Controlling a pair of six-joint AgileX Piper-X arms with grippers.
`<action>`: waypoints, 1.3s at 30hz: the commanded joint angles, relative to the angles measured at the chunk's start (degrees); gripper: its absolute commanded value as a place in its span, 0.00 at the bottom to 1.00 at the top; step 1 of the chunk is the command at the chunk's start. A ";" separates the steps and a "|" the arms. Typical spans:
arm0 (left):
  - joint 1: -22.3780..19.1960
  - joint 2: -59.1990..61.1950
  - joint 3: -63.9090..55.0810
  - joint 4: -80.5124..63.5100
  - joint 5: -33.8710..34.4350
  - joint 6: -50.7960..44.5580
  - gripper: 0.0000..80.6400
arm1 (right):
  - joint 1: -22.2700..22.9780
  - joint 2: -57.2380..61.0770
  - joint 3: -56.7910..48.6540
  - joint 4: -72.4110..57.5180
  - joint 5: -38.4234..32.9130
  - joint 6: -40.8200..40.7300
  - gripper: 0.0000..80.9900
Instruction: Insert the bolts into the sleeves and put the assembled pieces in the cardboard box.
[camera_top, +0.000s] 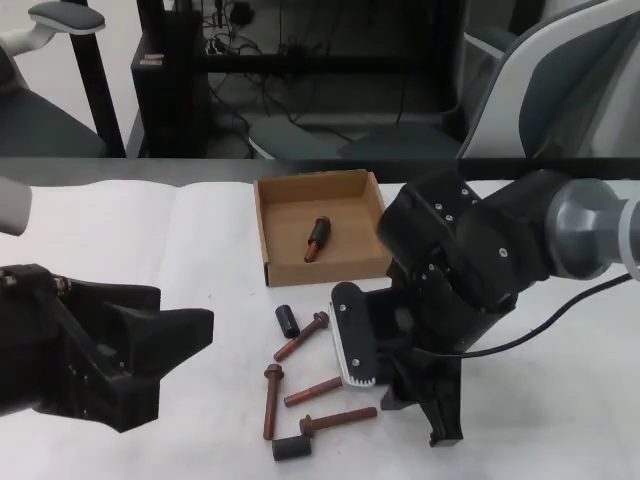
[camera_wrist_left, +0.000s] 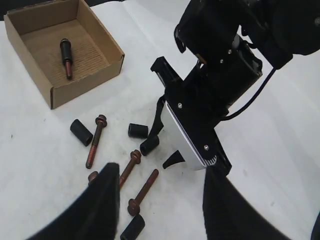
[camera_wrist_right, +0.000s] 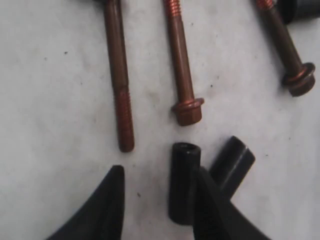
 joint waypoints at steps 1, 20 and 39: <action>-0.03 -0.53 -0.02 -0.72 -0.36 -0.02 0.64 | 0.10 0.52 -0.54 -2.01 -0.83 -0.40 0.53; -0.03 -0.53 -0.02 -0.72 -0.36 -0.02 0.64 | -0.21 2.76 -0.54 -2.58 -0.35 -0.94 0.53; -0.03 -0.53 -0.02 -0.72 -0.36 -0.02 0.64 | -0.21 6.27 -1.10 -3.19 1.66 -1.46 0.20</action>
